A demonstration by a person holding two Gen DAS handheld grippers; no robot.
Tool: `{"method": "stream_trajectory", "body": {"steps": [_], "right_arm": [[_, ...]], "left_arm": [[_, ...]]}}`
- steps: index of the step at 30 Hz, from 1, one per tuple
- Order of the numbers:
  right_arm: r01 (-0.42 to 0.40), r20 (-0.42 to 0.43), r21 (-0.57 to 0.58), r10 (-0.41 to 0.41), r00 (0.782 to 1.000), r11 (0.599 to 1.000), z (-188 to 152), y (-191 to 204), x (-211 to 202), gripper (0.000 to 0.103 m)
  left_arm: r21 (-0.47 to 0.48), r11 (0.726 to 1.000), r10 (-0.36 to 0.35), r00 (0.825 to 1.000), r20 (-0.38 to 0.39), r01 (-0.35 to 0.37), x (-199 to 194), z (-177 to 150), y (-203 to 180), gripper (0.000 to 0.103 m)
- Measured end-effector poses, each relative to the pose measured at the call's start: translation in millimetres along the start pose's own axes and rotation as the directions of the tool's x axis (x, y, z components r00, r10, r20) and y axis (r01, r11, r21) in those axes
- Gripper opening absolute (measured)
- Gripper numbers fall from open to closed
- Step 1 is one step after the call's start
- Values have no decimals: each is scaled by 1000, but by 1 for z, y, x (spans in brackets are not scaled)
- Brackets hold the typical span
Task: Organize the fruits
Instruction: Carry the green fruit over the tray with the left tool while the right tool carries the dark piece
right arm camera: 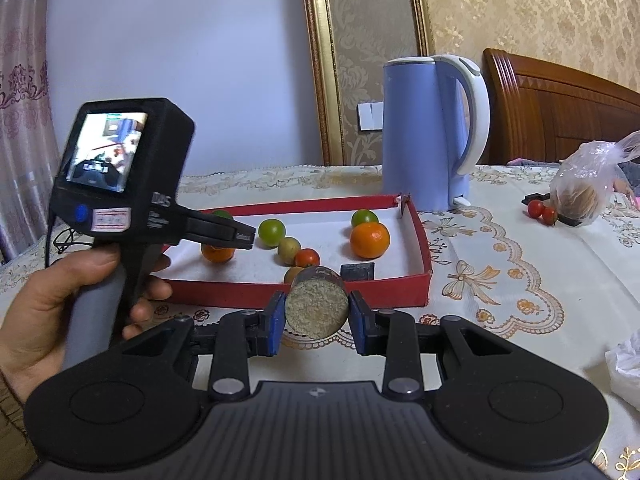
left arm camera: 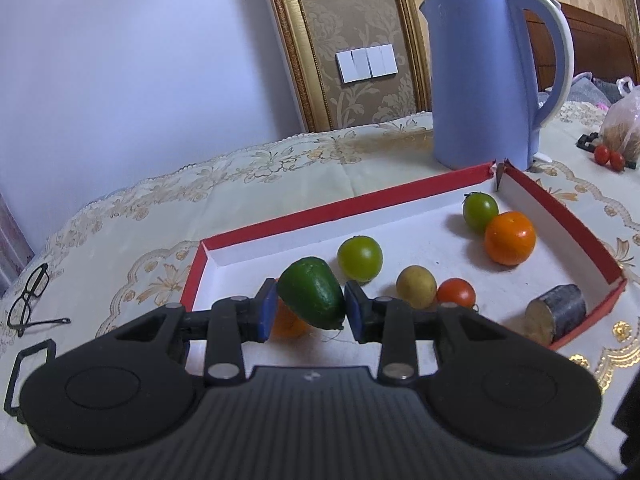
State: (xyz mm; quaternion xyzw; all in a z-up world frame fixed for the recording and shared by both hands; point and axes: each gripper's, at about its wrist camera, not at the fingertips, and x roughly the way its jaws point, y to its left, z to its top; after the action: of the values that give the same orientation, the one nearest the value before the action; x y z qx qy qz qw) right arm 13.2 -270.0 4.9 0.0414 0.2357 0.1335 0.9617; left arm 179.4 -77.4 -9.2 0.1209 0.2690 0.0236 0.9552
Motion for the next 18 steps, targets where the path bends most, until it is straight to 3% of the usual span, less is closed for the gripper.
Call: {"method": "stream_trajectory", "body": {"steps": [18], "right_arm": [[2, 10, 16, -2, 1000, 1000, 0, -6, -5, 32]], "left_arm": [[78, 997, 6, 1000, 1, -6, 33, 18, -27, 34]]}}
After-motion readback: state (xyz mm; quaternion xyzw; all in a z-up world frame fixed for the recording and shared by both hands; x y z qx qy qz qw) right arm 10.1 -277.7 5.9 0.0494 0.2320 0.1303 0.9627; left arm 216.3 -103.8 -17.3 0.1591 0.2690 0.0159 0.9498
